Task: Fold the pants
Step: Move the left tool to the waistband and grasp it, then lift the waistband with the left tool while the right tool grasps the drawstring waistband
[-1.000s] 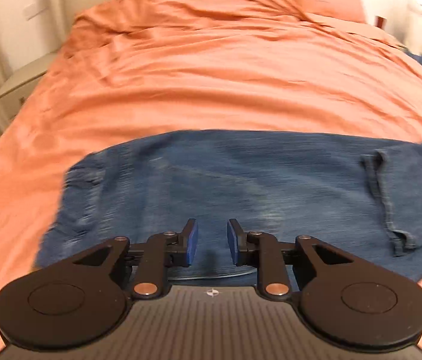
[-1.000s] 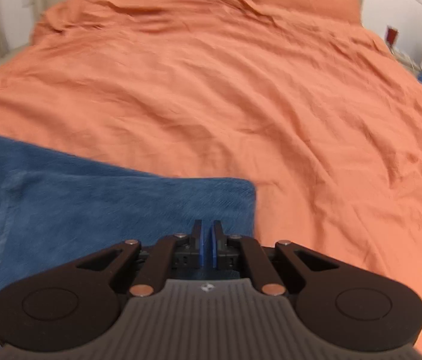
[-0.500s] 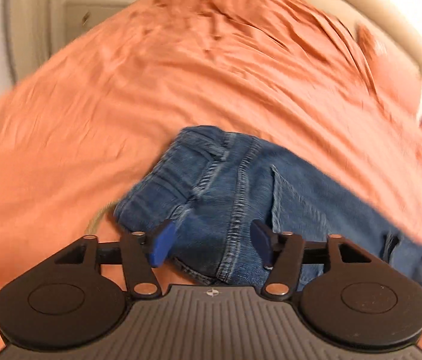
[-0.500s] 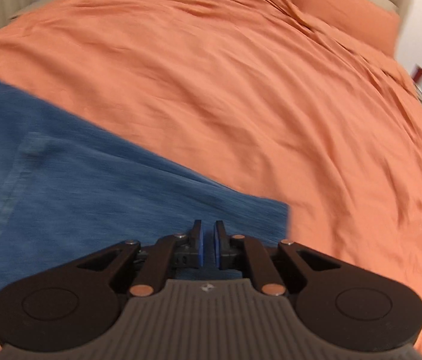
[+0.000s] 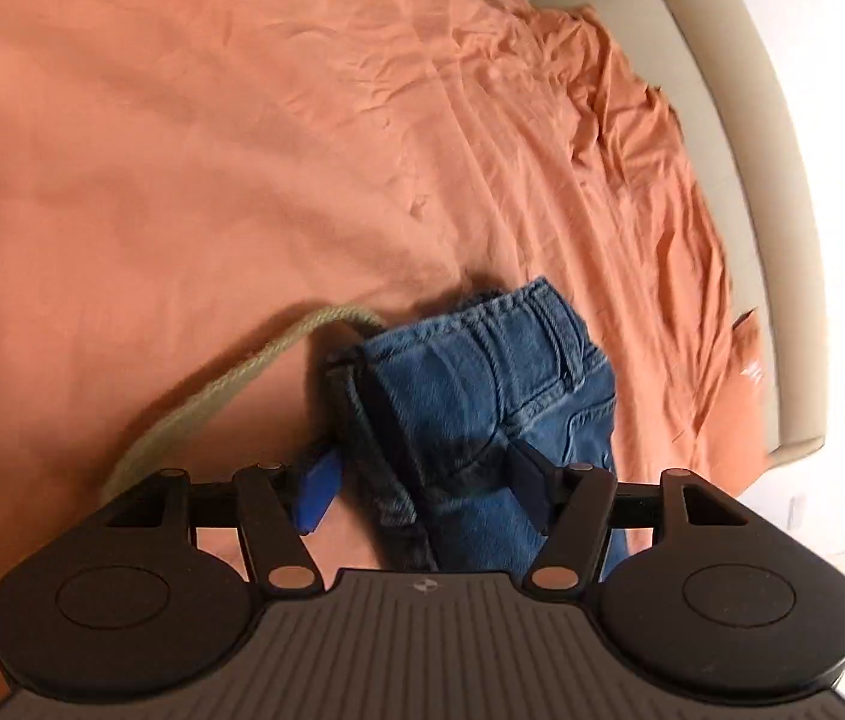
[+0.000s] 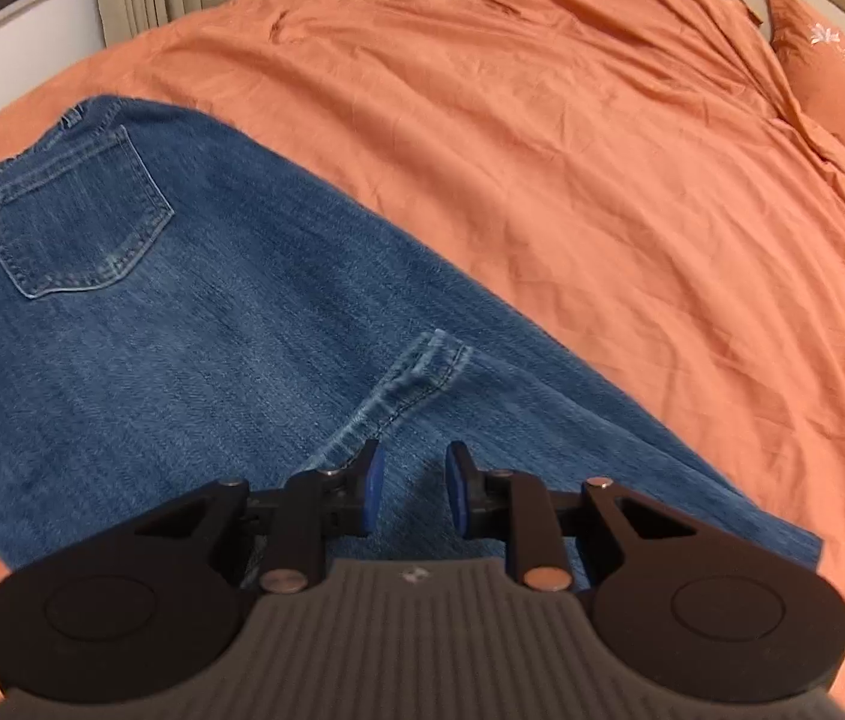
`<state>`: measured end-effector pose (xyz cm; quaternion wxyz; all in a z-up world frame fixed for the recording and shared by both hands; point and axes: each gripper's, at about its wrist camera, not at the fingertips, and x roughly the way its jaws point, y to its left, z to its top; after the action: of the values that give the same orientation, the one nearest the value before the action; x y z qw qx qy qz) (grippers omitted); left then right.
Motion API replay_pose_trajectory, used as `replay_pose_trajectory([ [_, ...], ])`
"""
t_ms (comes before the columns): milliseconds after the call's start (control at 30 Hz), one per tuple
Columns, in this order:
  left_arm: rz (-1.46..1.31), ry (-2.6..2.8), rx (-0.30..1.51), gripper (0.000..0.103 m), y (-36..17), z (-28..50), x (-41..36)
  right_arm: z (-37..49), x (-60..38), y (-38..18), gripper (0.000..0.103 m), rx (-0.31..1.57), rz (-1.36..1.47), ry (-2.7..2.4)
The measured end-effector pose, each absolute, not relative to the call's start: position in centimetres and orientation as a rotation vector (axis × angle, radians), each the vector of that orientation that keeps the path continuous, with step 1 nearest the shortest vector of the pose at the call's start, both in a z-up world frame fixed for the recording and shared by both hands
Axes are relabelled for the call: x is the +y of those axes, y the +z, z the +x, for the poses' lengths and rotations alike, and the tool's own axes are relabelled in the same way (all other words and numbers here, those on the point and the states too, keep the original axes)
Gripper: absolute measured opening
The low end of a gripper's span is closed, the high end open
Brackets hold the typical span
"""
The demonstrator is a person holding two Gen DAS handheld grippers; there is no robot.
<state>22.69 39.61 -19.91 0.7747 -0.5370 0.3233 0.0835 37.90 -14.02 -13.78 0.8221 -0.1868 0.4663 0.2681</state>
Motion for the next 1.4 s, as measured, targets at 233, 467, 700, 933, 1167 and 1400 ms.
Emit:
replay_pose_trajectory([
  [233, -1.066, 0.21, 0.726, 0.045, -20.2, 24.8, 39.1, 38.6, -13.1, -16.5, 0.018, 1.057, -0.44, 0.582],
  [467, -0.789, 0.348, 0.783, 0.027, -16.6, 26.7, 36.1, 38.6, -12.9, -16.6, 0.018, 1.055, -0.443, 0.575],
  [700, -0.518, 0.3, 0.637, 0.021, -8.6, 24.5, 30.7, 37.0, -14.1, -14.7, 0.017, 1.028, -0.379, 0.548],
  [933, -0.133, 0.161, 0.483, 0.021, -1.0, 24.0, 18.7, 34.0, -18.0, -11.0, 0.017, 0.981, -0.235, 0.566],
  [1167, 0.261, 0.003, 0.44, 0.021, -0.9, 24.5, 2.9, 31.4, -23.7, -8.6, 0.018, 0.974, -0.1, 0.52],
  [1400, 0.437, -0.219, 0.619, 0.021, -9.0, 24.5, -9.0, 29.2, -30.2, -8.1, 0.018, 0.992, -0.004, 0.448],
])
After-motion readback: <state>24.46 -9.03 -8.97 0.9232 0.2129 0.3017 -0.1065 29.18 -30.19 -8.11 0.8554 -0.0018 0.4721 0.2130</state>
